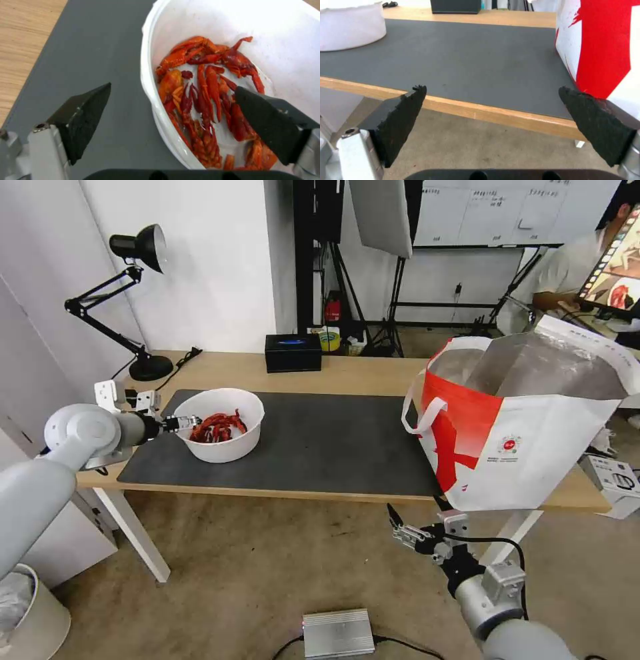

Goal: Pick up the trash from the table and place it into the takeout bag.

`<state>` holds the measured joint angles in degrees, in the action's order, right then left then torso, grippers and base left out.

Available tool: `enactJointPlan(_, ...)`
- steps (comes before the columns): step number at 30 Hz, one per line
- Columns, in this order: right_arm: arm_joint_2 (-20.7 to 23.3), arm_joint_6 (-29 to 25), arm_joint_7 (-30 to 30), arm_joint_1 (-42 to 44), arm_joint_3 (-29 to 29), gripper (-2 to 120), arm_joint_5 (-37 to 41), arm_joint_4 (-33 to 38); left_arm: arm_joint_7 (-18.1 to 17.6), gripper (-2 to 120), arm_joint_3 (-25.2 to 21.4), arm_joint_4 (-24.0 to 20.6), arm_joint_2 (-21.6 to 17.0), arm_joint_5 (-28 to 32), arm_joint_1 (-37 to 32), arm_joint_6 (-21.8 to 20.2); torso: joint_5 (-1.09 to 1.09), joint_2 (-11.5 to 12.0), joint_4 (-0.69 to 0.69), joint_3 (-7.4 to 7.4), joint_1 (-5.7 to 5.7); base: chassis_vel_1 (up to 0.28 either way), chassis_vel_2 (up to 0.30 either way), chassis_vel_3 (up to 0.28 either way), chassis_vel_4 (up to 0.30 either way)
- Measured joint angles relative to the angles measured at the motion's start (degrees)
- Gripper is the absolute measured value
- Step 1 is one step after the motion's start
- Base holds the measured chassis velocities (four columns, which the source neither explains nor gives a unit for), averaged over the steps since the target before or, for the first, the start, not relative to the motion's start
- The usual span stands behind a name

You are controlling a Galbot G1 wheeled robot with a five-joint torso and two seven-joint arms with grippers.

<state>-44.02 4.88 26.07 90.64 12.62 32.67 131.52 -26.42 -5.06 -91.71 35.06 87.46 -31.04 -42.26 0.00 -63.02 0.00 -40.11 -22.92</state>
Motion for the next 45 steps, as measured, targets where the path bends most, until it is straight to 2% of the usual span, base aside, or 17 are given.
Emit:
enactJointPlan(2,0.0,0.0,0.0,0.0,0.0,100,0.0,0.0,-0.02,96,0.17,0.09,-0.01,0.16,0.12,0.02,0.0,0.0,0.0,0.0,0.0,0.0,0.0,0.0,0.0)
enactJointPlan(5,0.0,0.0,0.0,0.0,0.0,100,0.0,0.0,-0.07,83,0.9,0.18,-0.16,0.5,0.49,0.04,0.0,0.0,0.0,0.0,0.0,0.0,0.0,0.0,0.0)
enactJointPlan(8,0.0,0.0,0.0,0.0,0.0,100,0.0,0.0,-0.08,77,1.32,0.17,-0.28,0.75,0.65,0.05,0.0,0.0,0.0,0.0,0.0,0.0,0.0,0.0,0.0)
enactJointPlan(9,0.0,0.0,0.0,0.0,0.0,100,0.0,0.0,-0.08,68,1.57,0.06,-0.38,0.94,0.72,0.06,0.0,0.0,0.0,0.0,0.0,0.0,0.0,0.0,0.0)
enactJointPlan(12,0.0,0.0,0.0,0.0,0.0,100,0.0,0.0,-0.08,62,1.9,0.02,-0.48,1.01,0.9,0.07,0.0,0.0,0.0,0.0,0.0,0.0,0.0,0.0,0.0)
enactJointPlan(13,0.0,0.0,0.0,0.0,0.0,100,0.0,0.0,-0.14,55,2.18,0.03,-0.59,1.11,1.1,0.08,0.0,0.0,0.0,0.0,0.0,0.0,0.0,0.0,0.0)
enactJointPlan(14,0.0,0.0,0.0,0.0,0.0,100,0.0,0.0,-0.14,55,2.18,0.03,-0.59,1.11,1.1,0.08,0.0,0.0,0.0,0.0,0.0,0.0,0.0,0.0,0.0)
enactJointPlan(17,0.0,0.0,0.0,0.0,0.0,100,0.0,0.0,-0.26,40,2.74,0.08,-0.96,1.29,1.52,0.11,0.0,0.0,0.0,0.0,0.0,0.0,0.0,0.0,0.0)
enactJointPlan(20,0.0,0.01,0.0,0.0,0.0,100,0.0,0.0,-0.35,33,2.88,0.04,-1.22,1.31,1.58,0.11,0.0,0.0,0.0,0.0,0.0,0.0,0.0,0.0,0.0)
enactJointPlan(21,0.0,0.01,0.0,0.0,0.0,100,0.0,0.0,-0.36,25,2.92,-0.1,-1.43,1.36,1.58,0.11,0.0,0.0,0.0,0.0,0.0,0.0,0.0,0.0,0.0)
enactJointPlan(22,0.0,0.01,0.0,0.0,0.0,100,0.0,0.0,-0.36,25,2.92,-0.1,-1.43,1.36,1.58,0.11,0.0,0.0,0.0,0.0,0.0,0.0,0.0,0.0,0.0)
enactJointPlan(25,0.0,0.01,0.0,0.0,0.0,100,0.0,0.0,-0.34,12,2.91,-0.45,-1.9,1.44,1.12,0.13,0.0,0.0,0.0,0.0,0.0,0.0,0.0,0.0,0.0)
enactJointPlan(26,0.0,0.01,0.0,0.0,0.0,100,0.0,0.0,-0.34,12,2.91,-0.45,-1.9,1.44,1.12,0.13,0.0,0.0,0.0,0.0,0.0,0.0,0.0,0.0,0.0)
enactJointPlan(28,0.0,0.01,0.0,0.0,0.0,100,0.0,0.0,0.0,2,2.73,-0.59,-2.25,1.49,0.77,0.13,0.0,0.0,0.0,0.0,0.0,0.0,0.0,0.0,0.0)
enactJointPlan(39,0.0,0.0,0.0,0.0,0.0,100,0.0,0.0,0.29,0,1.18,-1.09,-2.16,2.35,0.6,0.14,0.0,0.0,0.0,0.0,0.0,0.0,0.0,0.0,0.0)
enactJointPlan(45,0.0,0.01,0.0,0.0,0.0,100,0.0,0.0,0.03,0,-0.16,-3.39,-1.62,4.16,1.12,0.13,0.0,0.0,0.0,0.0,0.0,0.0,0.0,0.0,0.0)
